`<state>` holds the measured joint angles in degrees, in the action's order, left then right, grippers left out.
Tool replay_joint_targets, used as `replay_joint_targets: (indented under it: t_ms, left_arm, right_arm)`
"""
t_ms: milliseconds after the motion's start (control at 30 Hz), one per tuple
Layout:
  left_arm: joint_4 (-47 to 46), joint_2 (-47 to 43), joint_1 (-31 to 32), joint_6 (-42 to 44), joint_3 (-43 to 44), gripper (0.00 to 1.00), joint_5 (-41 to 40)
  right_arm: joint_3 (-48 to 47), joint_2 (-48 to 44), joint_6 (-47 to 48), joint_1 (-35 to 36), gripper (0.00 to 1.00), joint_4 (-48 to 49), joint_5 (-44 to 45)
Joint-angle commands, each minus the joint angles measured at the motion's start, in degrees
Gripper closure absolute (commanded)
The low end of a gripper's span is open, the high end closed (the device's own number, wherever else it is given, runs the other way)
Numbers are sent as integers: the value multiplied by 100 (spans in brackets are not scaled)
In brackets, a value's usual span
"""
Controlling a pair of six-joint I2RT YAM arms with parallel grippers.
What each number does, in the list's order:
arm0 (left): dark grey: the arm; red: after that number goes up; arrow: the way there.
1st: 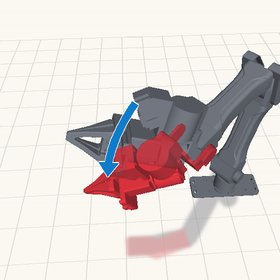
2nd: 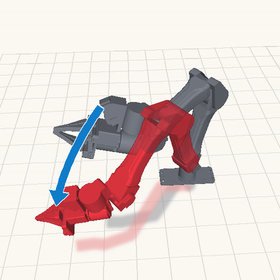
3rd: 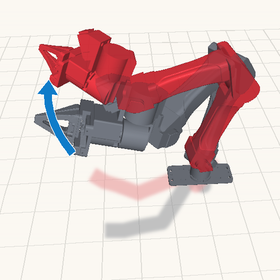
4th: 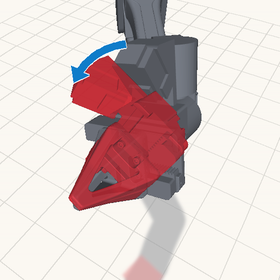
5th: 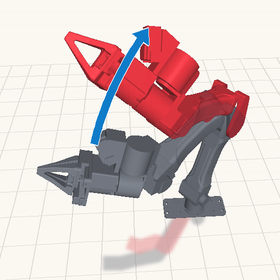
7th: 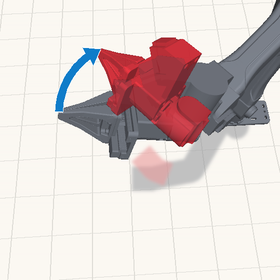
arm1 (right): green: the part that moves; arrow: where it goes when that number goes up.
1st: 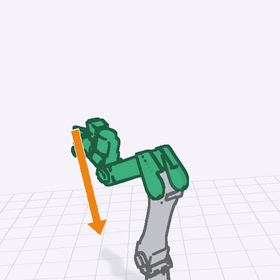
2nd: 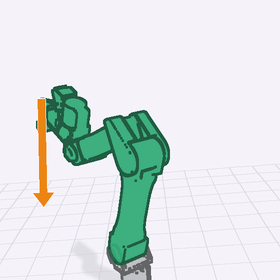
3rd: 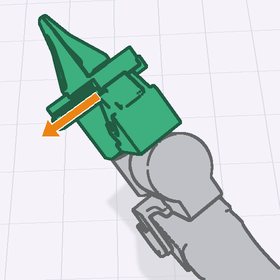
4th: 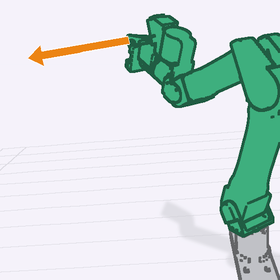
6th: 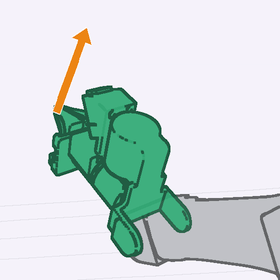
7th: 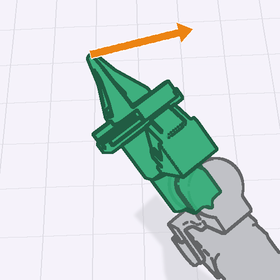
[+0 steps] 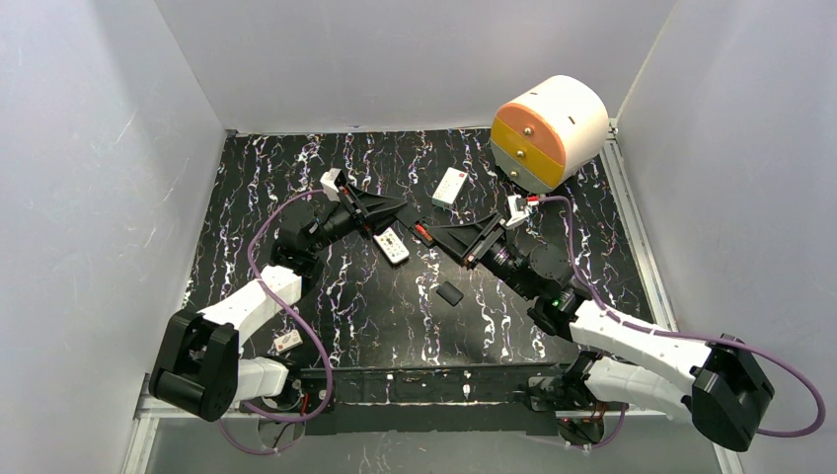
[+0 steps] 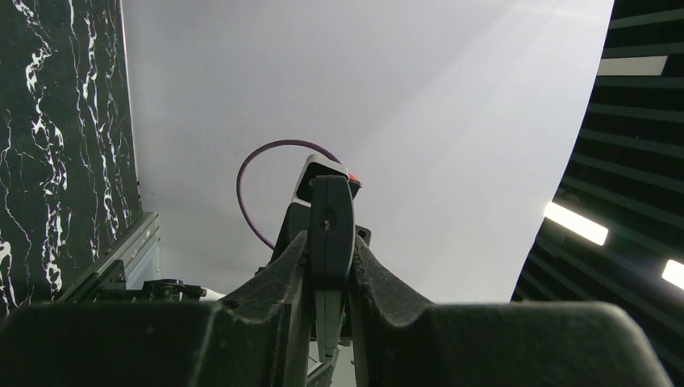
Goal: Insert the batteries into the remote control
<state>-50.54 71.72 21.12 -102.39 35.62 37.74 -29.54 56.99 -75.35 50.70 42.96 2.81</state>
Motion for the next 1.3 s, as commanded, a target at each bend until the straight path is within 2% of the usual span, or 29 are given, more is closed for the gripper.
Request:
replay_joint_targets:
  t_ms: [0,267,367,433,533,600,767,933,1000,1067,1100,1133,1200,1267]
  left_arm:
    - [-219,-110,18,65,21,100,71]
    - [-223,-179,17,197,58,100,120]
    - [-228,-249,21,379,63,100,120]
    - [-220,-325,16,623,64,100,101]
    - [-80,-468,8,1123,46,100,34]
    - [51,-540,-14,1400,29,100,-1]
    - [80,-545,-55,1575,58,100,108]
    - [80,-561,-89,1654,26,100,129]
    - [87,-599,-98,1701,4,100,121]
    - [289,-723,-133,1857,-30,100,68]
    - [685,-849,-173,1998,-67,100,-65]
    - [1133,-1018,-205,2127,-128,100,-278]
    - [1885,-1338,-285,2573,-252,100,-783]
    - [2764,-1624,-302,3014,-311,100,-1241]
  right_arm:
    - [-273,52,6,9,60,-187,61]
    - [-306,158,-96,8,79,-381,43]
    - [-298,174,-129,5,82,-384,26]
    - [-266,131,-137,6,75,-386,10]
    - [-186,-31,-92,10,38,-473,-29]
    - [-139,-116,-25,-10,28,-433,-155]
    - [-139,-237,202,-23,27,-393,-541]
    - [-190,-307,351,-31,37,-665,-685]
    - [-248,-345,475,-38,38,-977,-648]
    - [-364,-462,687,-59,34,-1470,-503]
    - [-470,-529,859,-86,33,-1859,-394]
    - [-614,-592,1053,-126,32,-2336,-202]
    - [-980,-680,1470,-190,28,-3877,363]
    - [-1218,-687,2073,-237,25,-4737,725]
